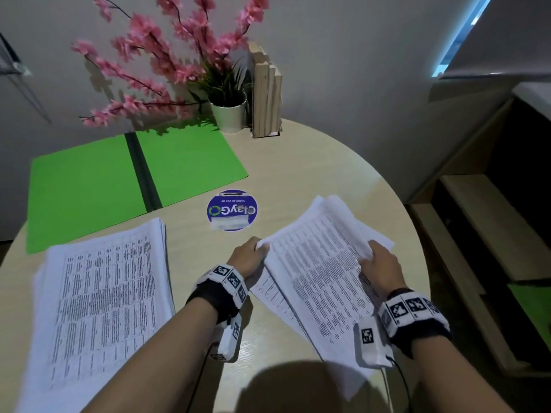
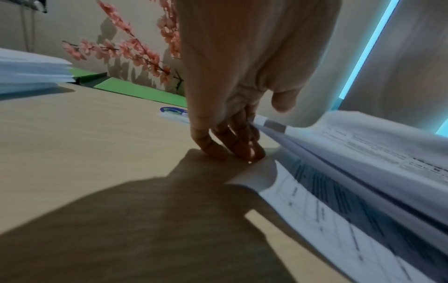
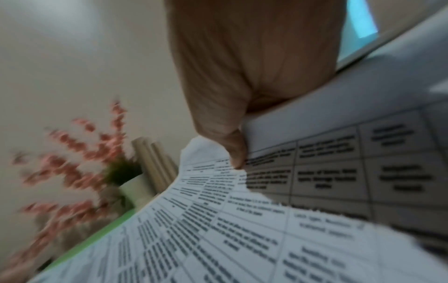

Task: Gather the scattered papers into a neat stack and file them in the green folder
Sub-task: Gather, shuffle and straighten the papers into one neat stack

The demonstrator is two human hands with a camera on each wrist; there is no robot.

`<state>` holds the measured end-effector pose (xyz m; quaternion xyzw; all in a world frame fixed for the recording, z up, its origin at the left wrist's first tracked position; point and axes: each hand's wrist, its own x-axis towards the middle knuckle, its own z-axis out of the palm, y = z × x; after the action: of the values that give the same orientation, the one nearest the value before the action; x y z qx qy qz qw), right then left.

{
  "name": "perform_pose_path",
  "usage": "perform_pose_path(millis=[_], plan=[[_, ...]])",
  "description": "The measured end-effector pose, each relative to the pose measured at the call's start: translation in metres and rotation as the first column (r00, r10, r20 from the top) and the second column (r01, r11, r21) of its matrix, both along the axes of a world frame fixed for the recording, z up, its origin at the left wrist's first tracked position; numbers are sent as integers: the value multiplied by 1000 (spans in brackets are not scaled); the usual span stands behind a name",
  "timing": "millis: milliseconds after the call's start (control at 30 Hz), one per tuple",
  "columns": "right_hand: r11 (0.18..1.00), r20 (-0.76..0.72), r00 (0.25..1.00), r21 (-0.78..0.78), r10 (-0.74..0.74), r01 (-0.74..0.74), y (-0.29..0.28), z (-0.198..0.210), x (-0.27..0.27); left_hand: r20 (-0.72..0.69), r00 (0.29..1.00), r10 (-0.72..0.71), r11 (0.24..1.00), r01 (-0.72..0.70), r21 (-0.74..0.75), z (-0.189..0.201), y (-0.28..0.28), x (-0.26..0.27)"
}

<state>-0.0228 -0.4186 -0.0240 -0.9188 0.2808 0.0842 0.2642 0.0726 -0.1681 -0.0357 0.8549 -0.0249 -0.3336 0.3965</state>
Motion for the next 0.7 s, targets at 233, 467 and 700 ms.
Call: perform_pose_path(millis=[233,467,700], plan=[[640,30,699,434,-714,635,29,-30,-45,2,993,-114,990,114,84,-6,-13,-28],[715,-109,747,229,-656,661,69,-27,-39,-60,974,-219,971,224,83,3,-9,-52],[710,395,718,677,-573,194,115,43,-34,267,931,250,951,-184,-247,45,41,-46]])
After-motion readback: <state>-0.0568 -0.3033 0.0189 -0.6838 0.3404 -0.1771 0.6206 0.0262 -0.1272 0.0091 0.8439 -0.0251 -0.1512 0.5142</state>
